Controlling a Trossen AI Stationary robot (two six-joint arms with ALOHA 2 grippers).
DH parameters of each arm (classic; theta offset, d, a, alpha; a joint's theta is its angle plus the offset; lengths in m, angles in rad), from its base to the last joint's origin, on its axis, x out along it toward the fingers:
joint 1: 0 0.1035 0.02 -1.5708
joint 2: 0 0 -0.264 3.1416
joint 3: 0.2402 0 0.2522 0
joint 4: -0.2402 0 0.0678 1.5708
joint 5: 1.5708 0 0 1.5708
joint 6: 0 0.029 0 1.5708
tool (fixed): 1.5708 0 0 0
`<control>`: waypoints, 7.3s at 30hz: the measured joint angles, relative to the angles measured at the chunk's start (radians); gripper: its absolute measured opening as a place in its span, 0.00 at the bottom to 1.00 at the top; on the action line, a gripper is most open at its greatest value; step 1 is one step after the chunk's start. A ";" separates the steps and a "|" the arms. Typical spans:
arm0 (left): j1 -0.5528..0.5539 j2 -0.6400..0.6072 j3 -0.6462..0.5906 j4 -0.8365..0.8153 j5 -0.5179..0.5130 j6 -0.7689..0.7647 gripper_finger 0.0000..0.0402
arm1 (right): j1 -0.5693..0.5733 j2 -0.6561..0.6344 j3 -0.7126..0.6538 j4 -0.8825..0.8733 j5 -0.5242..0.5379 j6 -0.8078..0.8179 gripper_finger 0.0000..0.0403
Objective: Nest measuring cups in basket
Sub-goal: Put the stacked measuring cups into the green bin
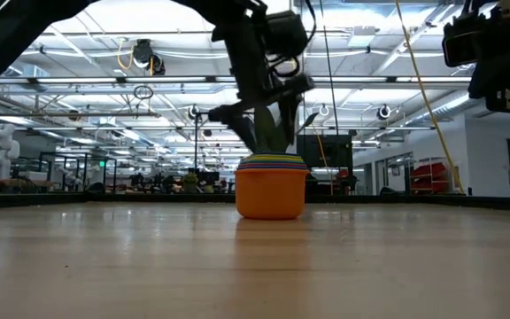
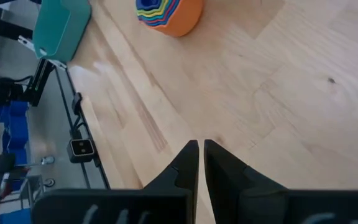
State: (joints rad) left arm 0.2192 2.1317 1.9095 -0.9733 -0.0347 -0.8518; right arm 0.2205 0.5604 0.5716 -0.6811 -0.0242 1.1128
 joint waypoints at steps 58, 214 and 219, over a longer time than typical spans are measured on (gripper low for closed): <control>-0.077 0.139 -0.002 0.036 0.021 -0.070 0.58 | -0.003 0.029 0.000 0.041 -0.086 -0.033 0.04; -0.179 0.071 0.011 -0.159 0.084 0.026 0.33 | -0.003 0.038 -0.023 0.007 -0.101 -0.159 0.04; -0.179 0.029 0.011 -0.226 0.069 0.006 0.33 | -0.003 0.035 -0.076 0.055 -0.108 -0.134 0.04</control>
State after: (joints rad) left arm 0.0398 2.1607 1.9205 -1.1990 0.0341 -0.8458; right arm 0.2176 0.5956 0.4957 -0.6258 -0.1325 0.9786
